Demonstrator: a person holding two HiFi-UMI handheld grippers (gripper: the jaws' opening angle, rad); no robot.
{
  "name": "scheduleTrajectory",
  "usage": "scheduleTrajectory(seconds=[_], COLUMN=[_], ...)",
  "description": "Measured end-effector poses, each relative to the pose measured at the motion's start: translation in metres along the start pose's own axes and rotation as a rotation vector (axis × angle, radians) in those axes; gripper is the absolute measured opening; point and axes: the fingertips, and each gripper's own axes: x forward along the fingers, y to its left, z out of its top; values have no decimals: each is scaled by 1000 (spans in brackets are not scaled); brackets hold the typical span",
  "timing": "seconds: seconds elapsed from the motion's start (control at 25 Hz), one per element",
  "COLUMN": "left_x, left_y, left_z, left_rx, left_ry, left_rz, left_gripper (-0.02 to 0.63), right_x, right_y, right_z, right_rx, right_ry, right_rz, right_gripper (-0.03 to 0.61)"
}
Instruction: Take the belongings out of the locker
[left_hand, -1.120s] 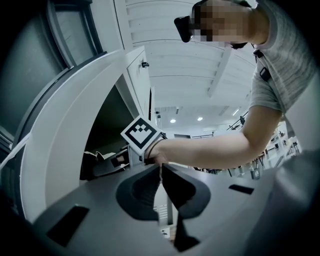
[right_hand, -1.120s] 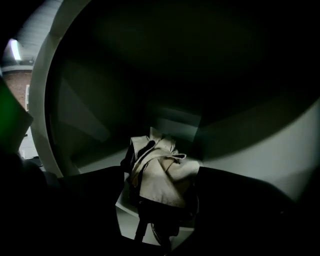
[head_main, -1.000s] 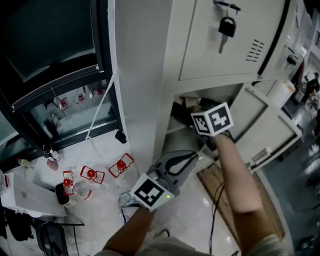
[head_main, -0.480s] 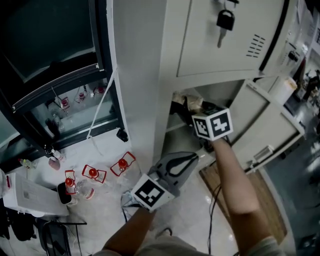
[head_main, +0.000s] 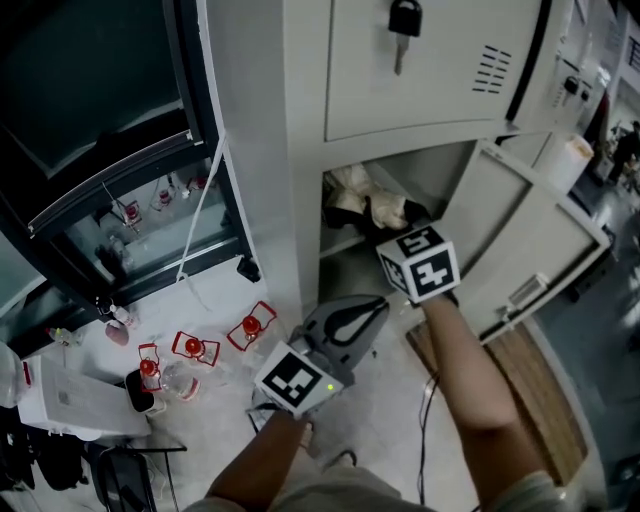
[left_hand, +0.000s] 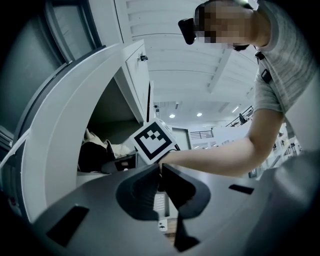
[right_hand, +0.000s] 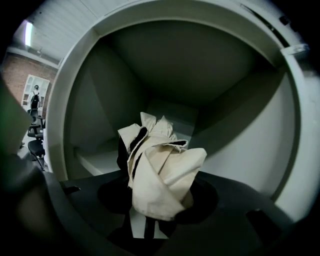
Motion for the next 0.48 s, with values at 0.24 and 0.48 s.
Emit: scheduleTrajectory(seconds=[0.24, 0.48], left_x=[5, 12], left_y=[-10, -27], left_z=[1, -4], left_rx=[-7, -8], left_ry=[9, 30], left_rz=[-17, -46], left_gripper=[3, 3], right_x=[-31, -68], right_y=[0, 3], right_z=[-18, -39], right_rx=[46, 113], right_ry=[-46, -88], right_rz=[-20, -27], right_gripper=[201, 201])
